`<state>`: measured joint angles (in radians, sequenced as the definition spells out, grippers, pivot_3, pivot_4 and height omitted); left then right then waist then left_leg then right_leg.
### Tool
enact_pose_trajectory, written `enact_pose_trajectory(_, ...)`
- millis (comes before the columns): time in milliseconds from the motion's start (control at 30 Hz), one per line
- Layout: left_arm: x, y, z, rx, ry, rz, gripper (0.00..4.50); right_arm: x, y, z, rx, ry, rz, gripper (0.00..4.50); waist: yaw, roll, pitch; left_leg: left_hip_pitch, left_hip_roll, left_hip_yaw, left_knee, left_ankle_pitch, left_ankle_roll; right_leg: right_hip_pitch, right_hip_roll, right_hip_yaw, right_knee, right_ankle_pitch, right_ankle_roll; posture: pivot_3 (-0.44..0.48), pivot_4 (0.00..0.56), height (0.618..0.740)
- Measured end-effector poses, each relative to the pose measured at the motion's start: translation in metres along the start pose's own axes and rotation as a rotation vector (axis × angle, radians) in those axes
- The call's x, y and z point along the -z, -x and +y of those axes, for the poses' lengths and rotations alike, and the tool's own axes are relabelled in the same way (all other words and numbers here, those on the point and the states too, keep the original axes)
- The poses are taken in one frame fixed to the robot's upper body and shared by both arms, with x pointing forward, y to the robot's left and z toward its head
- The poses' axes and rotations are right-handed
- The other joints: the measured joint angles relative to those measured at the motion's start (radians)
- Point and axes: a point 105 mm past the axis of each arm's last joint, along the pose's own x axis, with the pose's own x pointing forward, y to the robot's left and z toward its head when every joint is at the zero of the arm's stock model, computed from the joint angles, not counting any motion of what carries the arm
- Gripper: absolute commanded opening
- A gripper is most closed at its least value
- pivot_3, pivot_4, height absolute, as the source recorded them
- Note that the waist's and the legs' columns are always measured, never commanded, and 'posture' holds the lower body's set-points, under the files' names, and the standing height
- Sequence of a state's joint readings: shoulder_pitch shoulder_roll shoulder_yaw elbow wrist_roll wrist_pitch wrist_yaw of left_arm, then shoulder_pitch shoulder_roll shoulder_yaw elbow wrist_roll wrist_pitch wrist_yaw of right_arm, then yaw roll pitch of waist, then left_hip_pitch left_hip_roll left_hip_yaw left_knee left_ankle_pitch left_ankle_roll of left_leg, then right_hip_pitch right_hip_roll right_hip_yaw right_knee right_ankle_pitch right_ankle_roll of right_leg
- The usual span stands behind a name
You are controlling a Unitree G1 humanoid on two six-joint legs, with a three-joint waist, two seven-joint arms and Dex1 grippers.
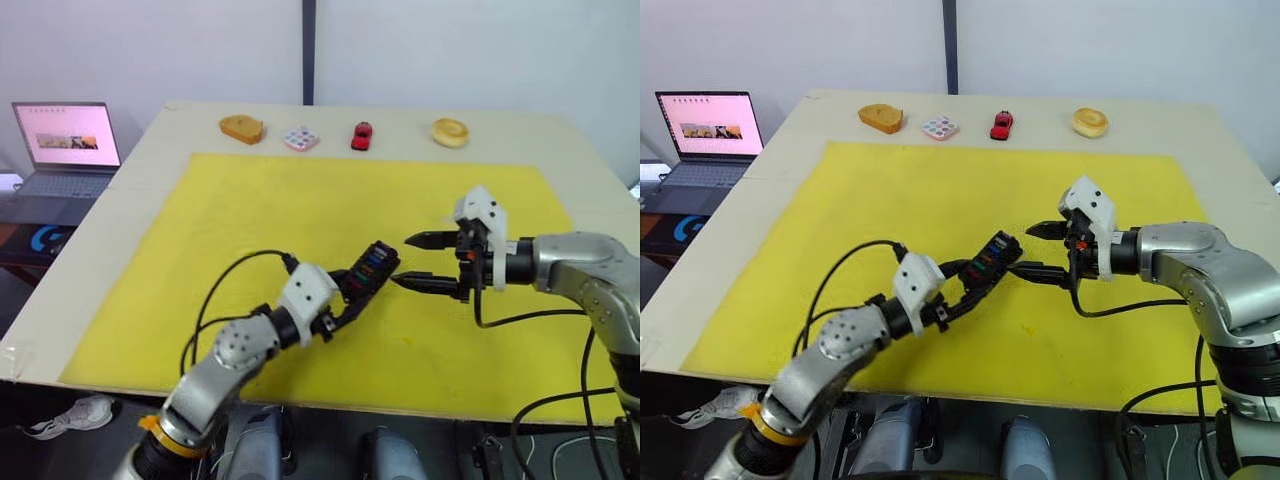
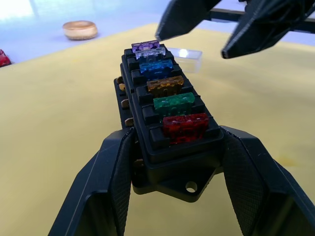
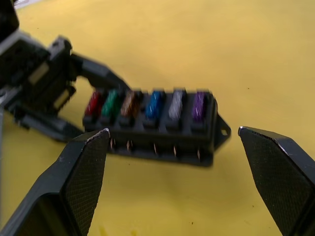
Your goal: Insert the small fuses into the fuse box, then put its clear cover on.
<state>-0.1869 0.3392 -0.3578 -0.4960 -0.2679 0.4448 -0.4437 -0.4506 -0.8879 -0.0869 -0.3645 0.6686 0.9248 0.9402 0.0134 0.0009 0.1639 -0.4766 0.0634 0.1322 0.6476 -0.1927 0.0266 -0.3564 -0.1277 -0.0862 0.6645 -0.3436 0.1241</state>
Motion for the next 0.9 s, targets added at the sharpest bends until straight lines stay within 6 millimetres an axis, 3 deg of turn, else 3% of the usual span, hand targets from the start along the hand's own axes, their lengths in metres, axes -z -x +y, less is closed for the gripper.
enact_pose_trajectory(167,0.000,0.006,0.015,0.050,-0.052,0.038,2.11,-0.007,0.009,-0.002,0.043,0.007,-0.049,4.50,0.000,0.000,0.000,0.000,0.000,0.000,0.000,0.000,-0.001,0.000,0.001,0.000,0.000,0.000,0.000,0.000,0.150,0.740)
enact_pose_trajectory(600,0.006,0.011,0.063,0.447,-0.119,0.082,2.11,0.023,0.019,0.017,0.040,-0.040,0.003,4.50,-0.001,0.000,0.000,0.000,0.000,0.001,-0.001,0.001,-0.001,-0.001,0.004,0.001,0.000,0.000,0.000,0.000,0.150,0.740)
enact_pose_trajectory(900,0.028,-0.004,0.042,0.758,-0.160,0.100,2.11,0.029,0.033,0.024,0.137,-0.036,0.014,4.50,0.004,-0.001,0.001,0.000,0.000,0.000,0.000,0.000,-0.001,0.000,0.005,0.001,0.000,0.000,0.000,0.000,0.150,0.740)
